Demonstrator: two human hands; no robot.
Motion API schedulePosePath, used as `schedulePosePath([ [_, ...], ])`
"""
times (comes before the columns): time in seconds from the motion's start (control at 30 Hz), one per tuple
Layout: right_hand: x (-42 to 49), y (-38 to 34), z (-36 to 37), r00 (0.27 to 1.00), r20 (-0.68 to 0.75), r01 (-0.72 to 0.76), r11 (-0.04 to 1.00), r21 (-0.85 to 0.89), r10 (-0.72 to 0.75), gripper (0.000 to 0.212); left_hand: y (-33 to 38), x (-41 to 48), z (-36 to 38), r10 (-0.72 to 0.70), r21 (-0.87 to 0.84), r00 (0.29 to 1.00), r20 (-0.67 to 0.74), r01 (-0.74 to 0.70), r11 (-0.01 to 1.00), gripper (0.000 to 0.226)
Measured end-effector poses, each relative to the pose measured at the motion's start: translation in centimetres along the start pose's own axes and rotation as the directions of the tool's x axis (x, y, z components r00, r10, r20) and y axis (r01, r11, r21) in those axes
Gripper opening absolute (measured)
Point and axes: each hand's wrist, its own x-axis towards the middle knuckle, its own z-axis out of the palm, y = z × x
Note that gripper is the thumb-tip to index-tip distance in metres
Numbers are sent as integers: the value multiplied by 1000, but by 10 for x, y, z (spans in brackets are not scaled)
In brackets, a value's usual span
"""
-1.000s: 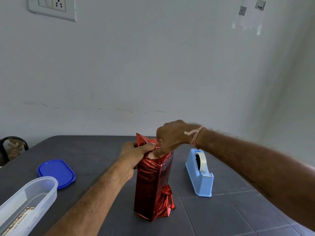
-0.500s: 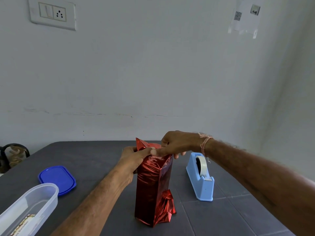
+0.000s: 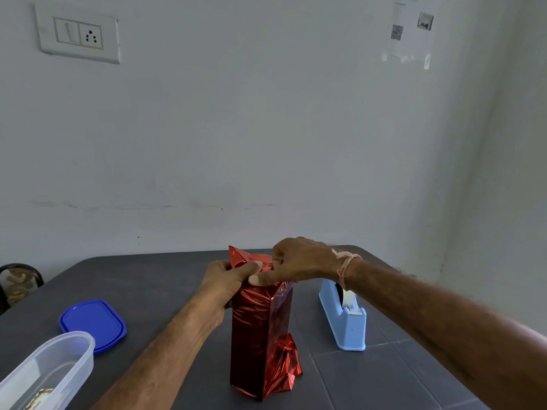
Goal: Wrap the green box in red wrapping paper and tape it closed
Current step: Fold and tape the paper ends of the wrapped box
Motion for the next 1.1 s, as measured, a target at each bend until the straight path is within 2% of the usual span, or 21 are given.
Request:
schedulePosePath([
  [0.1, -4, 5, -2, 998, -68, 0, 997, 77, 5, 66, -1, 2, -2, 7, 17, 1000, 12, -7, 1000, 30],
  [0.17, -7, 13, 0, 982, -187, -3, 999, 54, 13, 75, -2, 5, -6, 16, 50, 999, 34, -18, 999, 33],
  [0.23, -12, 23, 8, 976, -216, 21, 979, 204, 24, 83, -2, 9, -9, 11, 77, 998, 62, -16, 997, 40],
  [0.27, -15, 26, 14, 983, -181, 39, 932, 360, 29, 80, 0, 11, -11, 1, 96, 997, 83, -9, 995, 44],
  [0.33, -18, 32, 27, 992, -126, 57, 792, 608, 25, 62, 4, 15, -15, -13, 148, 990, 142, -8, 989, 48],
  [0.4, -23, 34, 35, 987, -153, 63, 724, 687, 59, 44, 10, 18, -22, -28, 199, 973, 228, -19, 980, 50],
  [0.47, -30, 33, 41, 982, -160, 54, 671, 740, 98, 36, 16, 19, -28, -58, 263, 940, 338, -35, 964, 57],
  [0.57, -34, 32, 41, 989, -116, 32, 621, 783, 96, 36, 24, 23, -30, -85, 356, 889, 450, -91, 930, 54],
  [0.7, -25, 22, 28, 992, -108, 53, 549, 834, 69, 33, 34, 25, -21, -83, 421, 860, 503, -160, 893, 46],
  [0.87, -12, 7, 11, 987, -153, 104, 574, 812, 38, 25, 35, 24, -18, -89, 435, 850, 520, -174, 884, 52],
  [1.1, -2, 2, 7, 980, -195, 141, 589, 796, 30, 12, 32, 24, -20, -56, 406, 867, 495, -174, 897, 46],
])
